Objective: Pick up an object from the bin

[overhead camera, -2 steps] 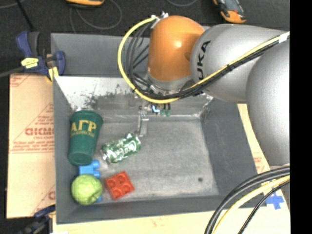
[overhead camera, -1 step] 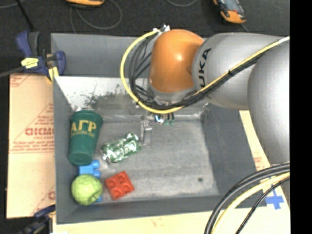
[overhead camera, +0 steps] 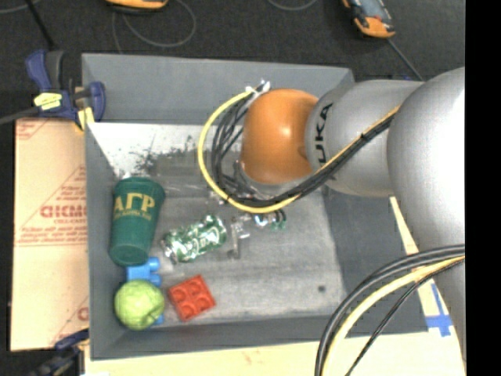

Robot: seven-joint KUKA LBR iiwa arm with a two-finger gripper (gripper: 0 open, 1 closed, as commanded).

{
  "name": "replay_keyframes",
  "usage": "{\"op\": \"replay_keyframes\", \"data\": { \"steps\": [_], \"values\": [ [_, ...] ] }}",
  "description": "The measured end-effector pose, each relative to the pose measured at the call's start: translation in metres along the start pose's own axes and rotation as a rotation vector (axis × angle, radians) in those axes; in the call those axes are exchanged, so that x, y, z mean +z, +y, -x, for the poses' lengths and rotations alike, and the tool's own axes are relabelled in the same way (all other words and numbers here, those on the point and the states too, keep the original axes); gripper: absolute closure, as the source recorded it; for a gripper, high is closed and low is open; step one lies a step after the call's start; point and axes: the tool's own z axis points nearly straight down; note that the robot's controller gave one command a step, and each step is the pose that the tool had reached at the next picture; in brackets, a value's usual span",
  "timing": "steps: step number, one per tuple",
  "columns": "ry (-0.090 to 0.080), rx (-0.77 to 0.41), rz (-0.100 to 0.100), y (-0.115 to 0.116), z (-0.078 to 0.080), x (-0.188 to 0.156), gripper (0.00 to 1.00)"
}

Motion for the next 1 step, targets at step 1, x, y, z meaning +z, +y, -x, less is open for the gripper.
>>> {"op": "replay_keyframes", "data": {
  "steps": [1],
  "values": [
    [0.009,-0.025,0.002,0.0038,-0.0023,0.0342,0.00]
  ]
}}
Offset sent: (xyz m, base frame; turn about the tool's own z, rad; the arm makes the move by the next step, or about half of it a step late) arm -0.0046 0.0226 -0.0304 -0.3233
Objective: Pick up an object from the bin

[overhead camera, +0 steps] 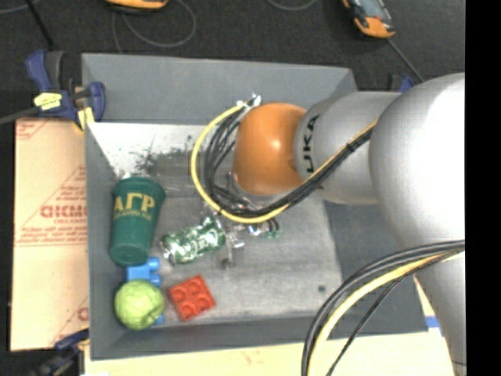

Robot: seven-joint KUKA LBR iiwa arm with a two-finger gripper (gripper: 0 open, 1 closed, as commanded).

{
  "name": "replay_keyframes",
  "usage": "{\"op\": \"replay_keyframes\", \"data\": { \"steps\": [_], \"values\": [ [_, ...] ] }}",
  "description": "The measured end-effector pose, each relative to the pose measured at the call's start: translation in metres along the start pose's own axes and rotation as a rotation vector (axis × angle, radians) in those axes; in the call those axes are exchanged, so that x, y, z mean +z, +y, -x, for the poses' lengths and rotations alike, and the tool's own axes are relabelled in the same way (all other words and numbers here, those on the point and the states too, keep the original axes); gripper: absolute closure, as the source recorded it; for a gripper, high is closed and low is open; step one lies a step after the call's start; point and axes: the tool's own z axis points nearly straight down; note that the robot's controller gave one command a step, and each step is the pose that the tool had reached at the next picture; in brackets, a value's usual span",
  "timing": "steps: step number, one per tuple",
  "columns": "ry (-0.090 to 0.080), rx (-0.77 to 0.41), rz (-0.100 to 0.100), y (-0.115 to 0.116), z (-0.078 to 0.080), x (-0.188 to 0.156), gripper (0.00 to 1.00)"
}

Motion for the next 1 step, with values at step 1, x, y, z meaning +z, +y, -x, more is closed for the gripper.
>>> {"op": "replay_keyframes", "data": {
  "steps": [1],
  "values": [
    [-0.008,-0.294,0.001,0.0187,0.0048,-0.0045,1.00]
  ]
}}
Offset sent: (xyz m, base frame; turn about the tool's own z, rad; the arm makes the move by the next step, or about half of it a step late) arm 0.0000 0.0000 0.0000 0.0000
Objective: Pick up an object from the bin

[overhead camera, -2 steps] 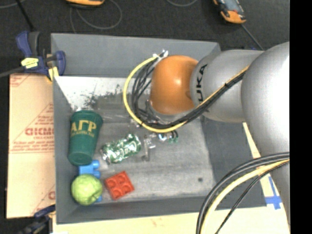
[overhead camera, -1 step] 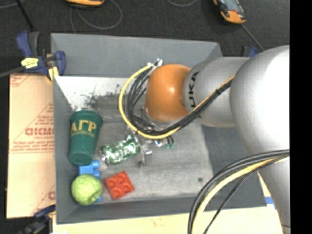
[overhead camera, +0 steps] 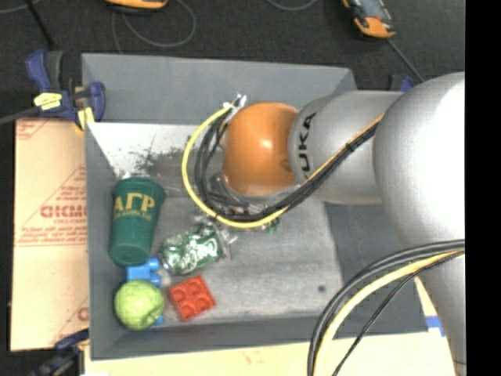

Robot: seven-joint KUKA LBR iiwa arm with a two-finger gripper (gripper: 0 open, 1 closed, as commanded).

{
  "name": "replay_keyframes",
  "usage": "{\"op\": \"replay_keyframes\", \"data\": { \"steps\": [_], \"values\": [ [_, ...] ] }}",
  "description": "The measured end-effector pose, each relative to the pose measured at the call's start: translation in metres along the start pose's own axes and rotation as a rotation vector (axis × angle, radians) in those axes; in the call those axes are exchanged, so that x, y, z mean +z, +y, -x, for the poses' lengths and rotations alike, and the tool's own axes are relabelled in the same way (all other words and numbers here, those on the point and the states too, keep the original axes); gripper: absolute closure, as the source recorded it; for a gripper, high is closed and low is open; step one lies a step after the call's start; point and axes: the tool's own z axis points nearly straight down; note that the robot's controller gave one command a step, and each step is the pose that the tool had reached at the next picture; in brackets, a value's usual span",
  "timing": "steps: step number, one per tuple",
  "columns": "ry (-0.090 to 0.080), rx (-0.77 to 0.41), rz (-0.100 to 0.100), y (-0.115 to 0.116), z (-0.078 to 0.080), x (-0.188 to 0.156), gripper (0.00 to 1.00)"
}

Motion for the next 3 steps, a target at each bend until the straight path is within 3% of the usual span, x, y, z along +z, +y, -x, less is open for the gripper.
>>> {"op": "replay_keyframes", "data": {
  "steps": [2,3],
  "values": [
    [0.001,-0.002,0.001,0.000,-0.001,-0.001,1.00],
    [0.001,-0.026,-0.005,-0.018,-0.010,-0.051,1.00]
  ]
}}
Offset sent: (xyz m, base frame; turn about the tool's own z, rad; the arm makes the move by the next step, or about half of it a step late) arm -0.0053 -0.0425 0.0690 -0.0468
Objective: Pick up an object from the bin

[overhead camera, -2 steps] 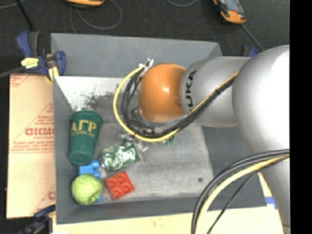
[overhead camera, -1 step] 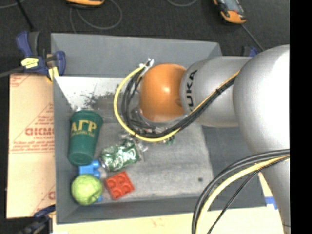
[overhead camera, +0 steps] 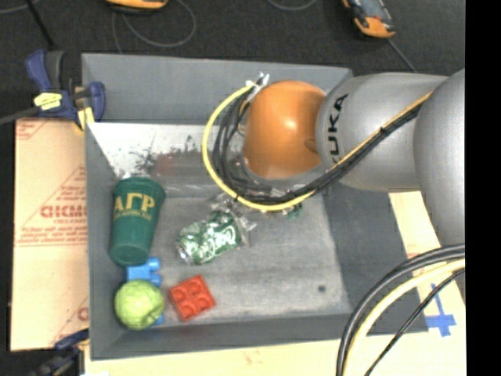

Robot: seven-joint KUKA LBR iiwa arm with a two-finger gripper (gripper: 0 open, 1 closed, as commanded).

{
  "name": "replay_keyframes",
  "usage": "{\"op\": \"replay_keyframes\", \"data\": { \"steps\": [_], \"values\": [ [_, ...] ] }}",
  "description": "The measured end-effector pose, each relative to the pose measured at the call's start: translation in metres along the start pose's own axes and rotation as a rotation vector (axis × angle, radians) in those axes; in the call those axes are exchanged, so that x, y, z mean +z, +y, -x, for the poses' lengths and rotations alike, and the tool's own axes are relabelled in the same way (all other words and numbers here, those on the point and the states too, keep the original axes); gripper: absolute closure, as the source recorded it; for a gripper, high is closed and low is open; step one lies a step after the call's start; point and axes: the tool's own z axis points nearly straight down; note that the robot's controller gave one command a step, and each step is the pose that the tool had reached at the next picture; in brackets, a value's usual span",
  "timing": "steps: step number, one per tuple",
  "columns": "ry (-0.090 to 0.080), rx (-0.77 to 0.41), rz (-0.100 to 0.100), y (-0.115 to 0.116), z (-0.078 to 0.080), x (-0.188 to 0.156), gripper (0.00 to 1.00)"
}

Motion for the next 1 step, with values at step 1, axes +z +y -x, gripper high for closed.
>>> {"op": "replay_keyframes", "data": {
  "steps": [1],
  "values": [
    [0.002,-0.049,0.005,-0.0162,-0.0278,-0.0781,1.00]
  ]
}}
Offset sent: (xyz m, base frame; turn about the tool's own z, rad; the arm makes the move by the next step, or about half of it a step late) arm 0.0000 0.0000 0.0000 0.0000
